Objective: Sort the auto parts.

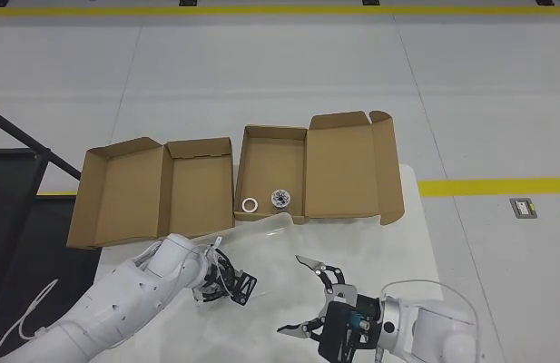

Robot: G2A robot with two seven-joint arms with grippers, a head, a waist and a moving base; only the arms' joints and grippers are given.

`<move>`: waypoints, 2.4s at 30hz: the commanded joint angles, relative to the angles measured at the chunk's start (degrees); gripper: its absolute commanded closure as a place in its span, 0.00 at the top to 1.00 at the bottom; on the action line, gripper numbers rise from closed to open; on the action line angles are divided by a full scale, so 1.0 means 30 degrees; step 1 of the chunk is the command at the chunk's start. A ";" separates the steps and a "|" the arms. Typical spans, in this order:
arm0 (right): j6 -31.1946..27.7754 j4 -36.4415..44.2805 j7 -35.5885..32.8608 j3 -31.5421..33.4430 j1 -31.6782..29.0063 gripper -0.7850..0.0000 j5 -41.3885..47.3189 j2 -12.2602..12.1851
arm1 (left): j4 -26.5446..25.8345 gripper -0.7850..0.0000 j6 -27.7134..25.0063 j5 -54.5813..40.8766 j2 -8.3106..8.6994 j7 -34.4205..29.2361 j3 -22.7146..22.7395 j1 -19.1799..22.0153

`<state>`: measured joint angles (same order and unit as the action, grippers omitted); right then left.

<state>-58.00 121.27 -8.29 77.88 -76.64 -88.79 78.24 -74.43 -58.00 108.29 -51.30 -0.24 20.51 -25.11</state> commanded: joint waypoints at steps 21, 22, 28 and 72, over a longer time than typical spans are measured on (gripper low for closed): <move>0.0000 0.0001 0.0001 0.0000 -0.0003 1.00 -0.0003 -0.0001 | 0.0711 0.00 0.0000 -0.1150 -0.0214 0.0076 -0.1730 0.1125; 0.0000 0.0001 0.0001 0.0000 -0.0003 1.00 -0.0003 -0.0001 | 0.0741 0.00 0.0000 -0.1183 -0.0218 0.0122 -0.1709 0.1178; 0.0000 0.0001 0.0001 0.0000 -0.0003 1.00 -0.0003 -0.0001 | 0.0785 0.00 0.0218 -0.1588 0.0019 0.0406 -0.0863 0.1346; 0.0000 0.0001 0.0001 0.0000 -0.0003 1.00 -0.0003 -0.0001 | 0.1871 0.00 0.8949 -0.6344 0.2798 0.0485 0.7359 -0.1947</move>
<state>-58.00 121.27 -8.29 77.88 -76.64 -88.79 78.24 -70.81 -32.50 89.40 -42.00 1.20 43.64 -31.73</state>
